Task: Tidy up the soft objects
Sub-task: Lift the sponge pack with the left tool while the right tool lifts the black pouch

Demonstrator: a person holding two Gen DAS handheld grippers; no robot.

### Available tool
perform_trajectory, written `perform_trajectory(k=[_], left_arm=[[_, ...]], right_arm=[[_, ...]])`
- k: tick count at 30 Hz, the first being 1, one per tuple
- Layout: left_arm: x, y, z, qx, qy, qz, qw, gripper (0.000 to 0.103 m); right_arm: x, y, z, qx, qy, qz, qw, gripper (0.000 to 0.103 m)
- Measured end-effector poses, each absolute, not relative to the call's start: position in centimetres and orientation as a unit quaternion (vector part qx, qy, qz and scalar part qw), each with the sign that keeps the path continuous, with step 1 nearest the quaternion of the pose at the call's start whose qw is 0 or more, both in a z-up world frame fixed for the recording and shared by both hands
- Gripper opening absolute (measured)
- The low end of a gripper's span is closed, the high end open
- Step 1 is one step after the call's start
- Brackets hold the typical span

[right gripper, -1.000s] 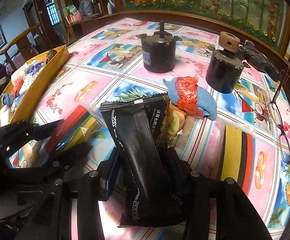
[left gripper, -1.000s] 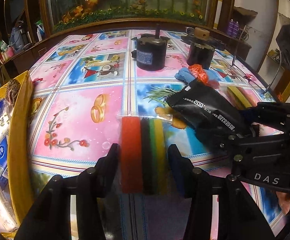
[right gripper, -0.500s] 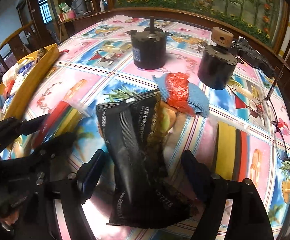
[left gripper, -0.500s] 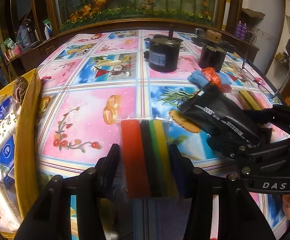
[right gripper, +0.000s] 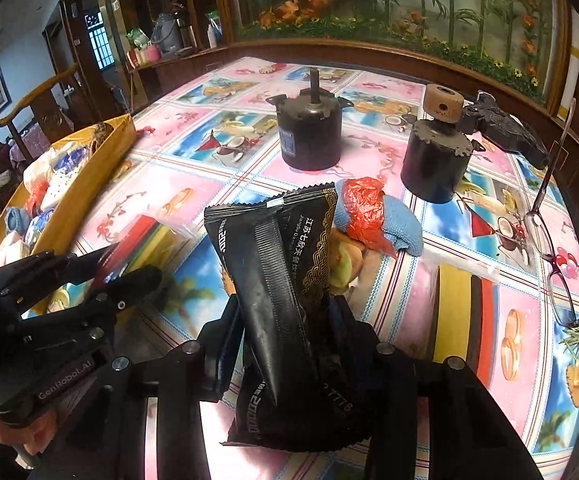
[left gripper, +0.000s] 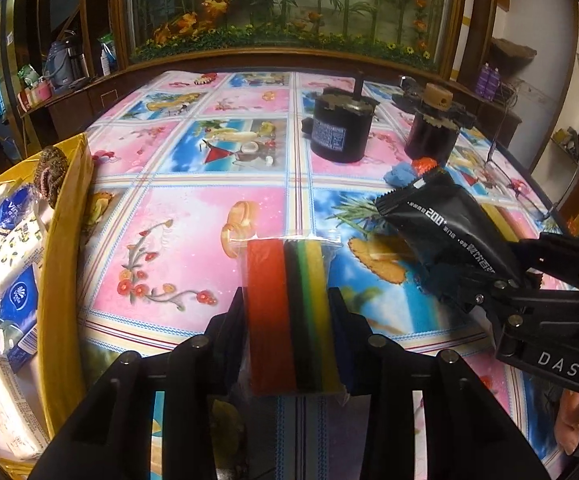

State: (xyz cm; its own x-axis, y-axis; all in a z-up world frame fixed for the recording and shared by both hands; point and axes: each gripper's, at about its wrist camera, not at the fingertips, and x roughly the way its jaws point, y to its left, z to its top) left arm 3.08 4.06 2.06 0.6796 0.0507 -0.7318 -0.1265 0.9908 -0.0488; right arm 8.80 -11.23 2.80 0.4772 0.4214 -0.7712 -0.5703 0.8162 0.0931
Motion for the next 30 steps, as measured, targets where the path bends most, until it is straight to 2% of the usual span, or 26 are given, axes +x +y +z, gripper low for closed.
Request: perform_trajectory(k=[11,30], left_arm=[[1.7,5.3,4.0,-0.052,0.322,0.113,0.939,0.036],[1.1,5.0,4.5,-0.035,0.305,0.129,0.943,0.036]], right_arm=[[8.4,-11.4,3.5,-0.077,0.401,0.296,0.863,0.047],[7.3,-10.7,4.4,-0.073,0.377,0.296,0.875,0.047]])
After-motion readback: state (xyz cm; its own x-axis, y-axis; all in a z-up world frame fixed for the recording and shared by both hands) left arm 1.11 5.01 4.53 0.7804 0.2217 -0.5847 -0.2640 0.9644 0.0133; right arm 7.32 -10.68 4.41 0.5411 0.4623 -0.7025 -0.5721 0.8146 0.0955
